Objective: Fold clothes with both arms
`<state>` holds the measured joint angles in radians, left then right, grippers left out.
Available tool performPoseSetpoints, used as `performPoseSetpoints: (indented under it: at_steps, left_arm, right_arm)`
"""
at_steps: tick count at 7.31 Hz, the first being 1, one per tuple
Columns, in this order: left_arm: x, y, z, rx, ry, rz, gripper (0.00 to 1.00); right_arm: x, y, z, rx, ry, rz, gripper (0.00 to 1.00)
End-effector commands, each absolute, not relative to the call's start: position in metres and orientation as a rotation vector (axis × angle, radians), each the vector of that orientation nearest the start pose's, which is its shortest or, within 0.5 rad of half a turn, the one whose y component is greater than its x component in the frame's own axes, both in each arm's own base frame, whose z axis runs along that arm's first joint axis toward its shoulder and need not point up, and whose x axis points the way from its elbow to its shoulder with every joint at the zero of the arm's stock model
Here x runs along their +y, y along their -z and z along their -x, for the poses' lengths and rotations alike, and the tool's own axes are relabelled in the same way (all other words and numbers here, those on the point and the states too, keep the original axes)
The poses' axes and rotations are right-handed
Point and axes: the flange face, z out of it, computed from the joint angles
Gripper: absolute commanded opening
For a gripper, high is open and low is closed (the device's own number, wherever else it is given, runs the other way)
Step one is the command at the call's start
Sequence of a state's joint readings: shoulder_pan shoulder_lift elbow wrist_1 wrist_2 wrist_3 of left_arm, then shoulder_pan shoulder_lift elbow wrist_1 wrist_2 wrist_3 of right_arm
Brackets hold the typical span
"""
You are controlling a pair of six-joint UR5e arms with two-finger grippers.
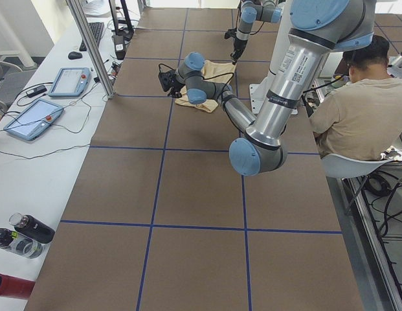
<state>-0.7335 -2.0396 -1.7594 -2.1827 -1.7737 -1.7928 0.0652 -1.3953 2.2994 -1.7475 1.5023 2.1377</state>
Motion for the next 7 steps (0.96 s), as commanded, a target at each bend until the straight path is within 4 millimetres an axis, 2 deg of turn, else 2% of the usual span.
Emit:
performPoseSetpoints:
  at_steps: [1, 2, 3, 4, 5, 6, 7]
  left_arm:
    - [-0.48, -0.219, -0.394, 1.339, 0.688, -0.039, 0.39]
    - [-0.457, -0.224, -0.414, 1.305, 0.686, 0.016, 0.42]
    - [-0.418, -0.221, -0.429, 1.293, 0.64, 0.064, 0.5]
    - [-0.376, -0.227, -0.441, 1.241, 0.612, 0.108, 0.53]
    - [-0.344, -0.229, -0.466, 1.196, 0.596, 0.1, 0.61]
    - [-0.323, -0.241, -0.482, 1.162, 0.569, 0.114, 0.61]
    - [-0.306, -0.254, -0.501, 1.13, 0.539, 0.136, 0.6]
  right_arm:
    - [-0.105, -0.264, 0.46, -0.706, -0.574, 0.199, 0.07]
    - [-0.102, -0.263, 0.461, -0.71, -0.582, 0.193, 0.99]
    - [-0.141, -0.248, 0.449, -0.753, -0.662, 0.183, 1.0]
    - [-0.182, -0.226, 0.42, -0.816, -0.737, 0.196, 1.0]
    - [-0.224, -0.208, 0.401, -0.851, -0.8, 0.239, 1.0]
    - [-0.264, -0.202, 0.383, -0.865, -0.833, 0.251, 1.0]
    - [-0.289, -0.197, 0.375, -0.881, -0.795, 0.21, 1.0]
